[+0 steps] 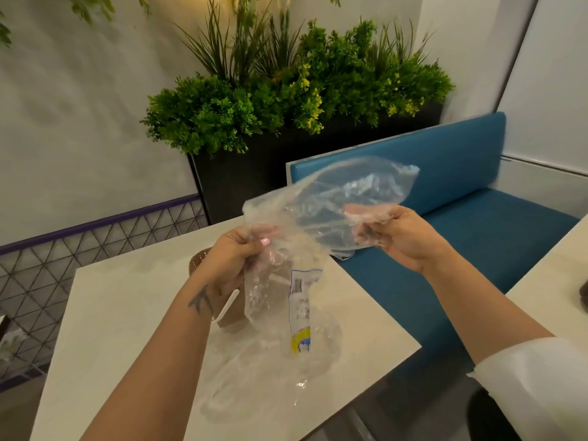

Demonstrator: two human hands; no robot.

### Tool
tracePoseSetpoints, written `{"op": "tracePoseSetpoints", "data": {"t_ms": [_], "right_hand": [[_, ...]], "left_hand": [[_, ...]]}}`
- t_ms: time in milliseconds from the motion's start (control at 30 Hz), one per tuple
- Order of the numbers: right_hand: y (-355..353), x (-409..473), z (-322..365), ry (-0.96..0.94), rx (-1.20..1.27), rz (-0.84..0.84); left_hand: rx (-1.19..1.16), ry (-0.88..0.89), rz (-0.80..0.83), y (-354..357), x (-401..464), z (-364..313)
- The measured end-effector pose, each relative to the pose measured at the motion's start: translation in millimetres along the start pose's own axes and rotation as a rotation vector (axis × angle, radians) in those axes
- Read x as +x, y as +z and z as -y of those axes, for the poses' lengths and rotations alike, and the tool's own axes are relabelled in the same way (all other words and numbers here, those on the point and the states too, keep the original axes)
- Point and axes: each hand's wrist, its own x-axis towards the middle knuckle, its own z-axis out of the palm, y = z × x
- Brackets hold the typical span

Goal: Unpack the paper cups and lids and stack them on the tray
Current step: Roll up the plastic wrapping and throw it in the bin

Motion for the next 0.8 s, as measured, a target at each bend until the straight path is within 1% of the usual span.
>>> {"op": "tracePoseSetpoints", "data": {"t_ms": [67,133,167,200,233,267,300,333,400,433,467,533,600,667,700,767,800], "right_hand": [[-0.1,-3.5,3.9,-0.023,-0.195,0.047],[-6.3,-4.9,8.7,0.004,-0.478,0.094],[-8.6,-6.4,13.5,0.065,-0.639,0.165],[-11.0,-7.9,19.5,0.152,-0.813,0.282],[-13.4,-9.7,26.3,0.258,-0.959,0.395],[-15.5,-11.2,34.3,0.353,-1.042,0.462],[-16.5,-12.3,41.5,0.390,-1.043,0.463],[-13.0,-12.6,47.3,0.357,-0.984,0.421],[2.4,-10.4,50.0,0.226,-0.899,0.299],[12.7,-7.2,45.0,0.173,-0.922,0.268],[24.6,-4.9,39.3,0.132,-0.953,0.270],[44.3,0.6,23.0,0.134,-0.944,0.346],[51.6,2.2,12.5,0.165,-0.880,0.355],[46.9,0.3,11.8,0.160,-0.800,0.248],[42.3,0.0,11.6,0.152,-0.742,0.177],[34.5,-1.1,11.3,0.124,-0.592,0.038],[32.0,-2.0,11.2,0.107,-0.509,-0.026]], "left_hand": [[-0.011,0.026,-0.039,5.7,-6.5,-5.4],[-0.053,0.009,-0.049,7.4,-10.0,-9.0],[-0.084,-0.008,-0.033,8.3,-11.0,-11.9],[-0.081,-0.007,-0.032,5.6,-10.8,-13.6],[-0.029,0.027,-0.047,3.2,-10.4,-15.6],[0.084,0.084,-0.054,1.3,-9.2,-17.5],[0.198,0.139,-0.049,1.9,-8.6,-20.2],[0.286,0.175,-0.031,4.4,-7.9,-22.3],[0.351,0.227,0.062,14.8,-8.9,-27.9],[0.391,0.264,0.138,21.6,-8.8,-30.6],[0.436,0.296,0.210,28.5,-7.7,-33.0],[0.550,0.365,0.310,42.5,-8.9,-36.4],[0.576,0.397,0.336,51.2,-8.3,-40.3],[0.443,0.377,0.292,52.5,-6.3,-42.6],[0.315,0.304,0.258,49.2,-5.3,-42.0],[0.038,0.089,0.192,38.8,-3.5,-35.4],[-0.045,0.007,0.154,32.5,-2.1,-29.0]]}}
